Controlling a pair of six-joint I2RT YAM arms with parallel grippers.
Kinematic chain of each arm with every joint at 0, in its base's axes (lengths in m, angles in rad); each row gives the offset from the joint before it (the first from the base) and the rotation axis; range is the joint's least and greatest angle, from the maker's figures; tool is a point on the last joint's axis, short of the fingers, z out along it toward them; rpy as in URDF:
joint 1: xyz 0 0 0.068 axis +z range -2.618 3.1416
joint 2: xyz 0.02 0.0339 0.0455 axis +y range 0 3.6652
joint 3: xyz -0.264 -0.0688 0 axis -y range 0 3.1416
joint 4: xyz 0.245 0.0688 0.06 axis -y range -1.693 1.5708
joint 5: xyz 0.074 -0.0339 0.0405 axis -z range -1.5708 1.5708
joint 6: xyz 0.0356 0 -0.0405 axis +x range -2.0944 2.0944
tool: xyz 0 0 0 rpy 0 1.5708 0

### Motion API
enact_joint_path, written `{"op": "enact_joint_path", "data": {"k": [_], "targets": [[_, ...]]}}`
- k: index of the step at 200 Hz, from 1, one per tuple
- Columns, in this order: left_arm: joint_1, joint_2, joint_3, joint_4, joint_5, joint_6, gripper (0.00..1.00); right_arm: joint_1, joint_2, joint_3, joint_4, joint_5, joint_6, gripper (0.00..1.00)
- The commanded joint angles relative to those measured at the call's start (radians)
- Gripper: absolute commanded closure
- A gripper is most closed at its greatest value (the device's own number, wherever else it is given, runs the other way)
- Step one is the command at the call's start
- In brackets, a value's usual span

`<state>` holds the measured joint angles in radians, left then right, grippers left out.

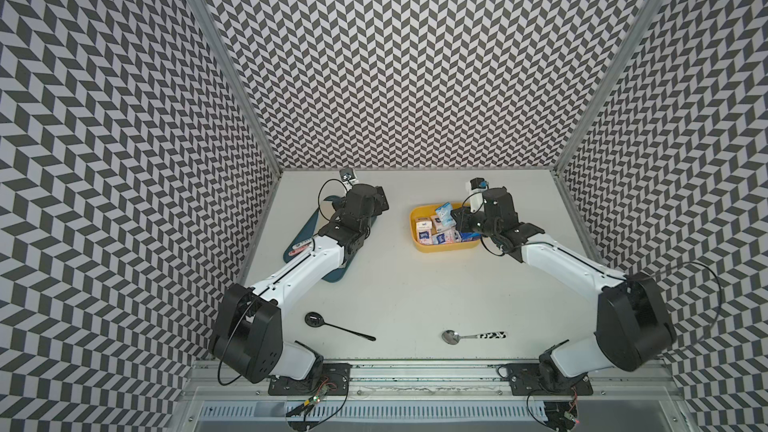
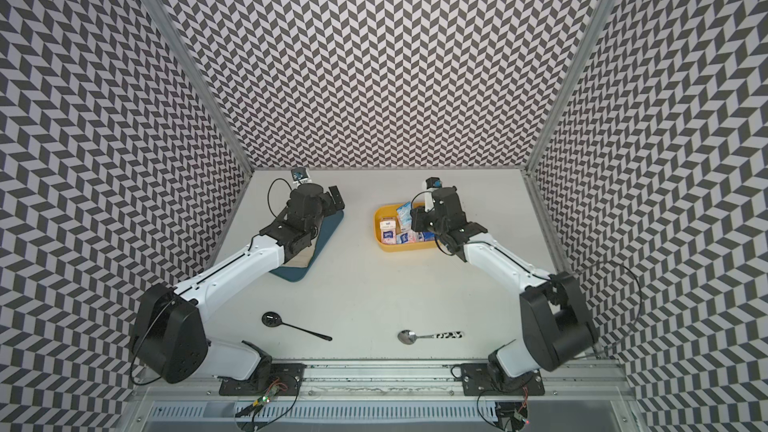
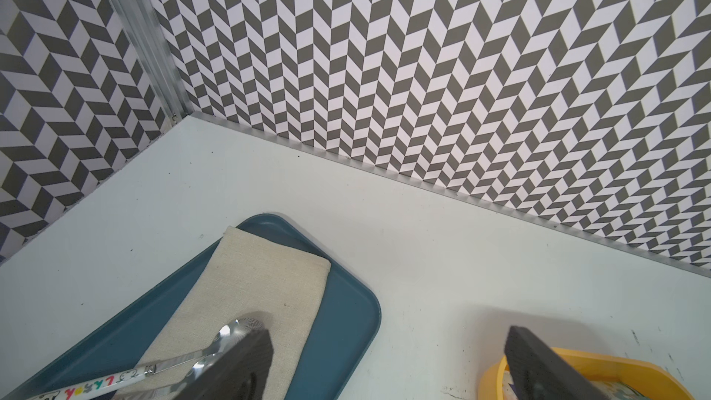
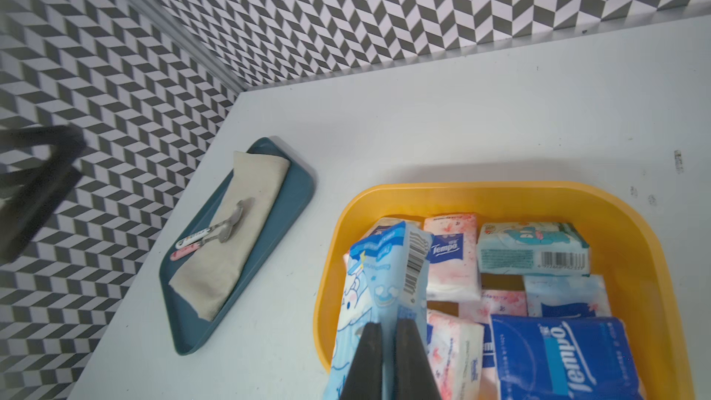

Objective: Take the pocket tissues out of the storage box
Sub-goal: Pick up the pocket tissues from the storage box, then place the pocket tissues at the center of the board.

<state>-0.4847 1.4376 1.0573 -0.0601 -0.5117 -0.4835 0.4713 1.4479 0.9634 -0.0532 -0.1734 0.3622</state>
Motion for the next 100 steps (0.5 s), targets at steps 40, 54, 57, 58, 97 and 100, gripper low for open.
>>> {"op": "enact_joint_path", "data": {"k": [40,54,57,58,97,100], "targets": [[0.017,-0.054,-0.031,0.008,-0.007,-0.016,0.01,0.265,-0.153,-0.226,0.175,0.004,0.095,1.00],[0.020,-0.069,-0.046,0.018,-0.003,-0.019,0.01,0.324,-0.117,-0.265,0.243,0.019,0.129,1.00],[0.020,-0.072,-0.051,0.023,-0.002,-0.019,0.01,0.334,-0.107,-0.269,0.260,0.025,0.134,1.00],[0.020,-0.074,-0.052,0.025,-0.002,-0.020,0.01,0.339,-0.103,-0.272,0.265,0.028,0.134,1.00],[0.015,-0.072,-0.057,0.046,0.027,-0.042,0.01,0.421,0.054,-0.290,0.348,0.144,0.150,1.00],[0.013,-0.068,-0.053,0.045,0.029,-0.043,0.01,0.422,0.060,-0.292,0.353,0.148,0.152,1.00]]}}
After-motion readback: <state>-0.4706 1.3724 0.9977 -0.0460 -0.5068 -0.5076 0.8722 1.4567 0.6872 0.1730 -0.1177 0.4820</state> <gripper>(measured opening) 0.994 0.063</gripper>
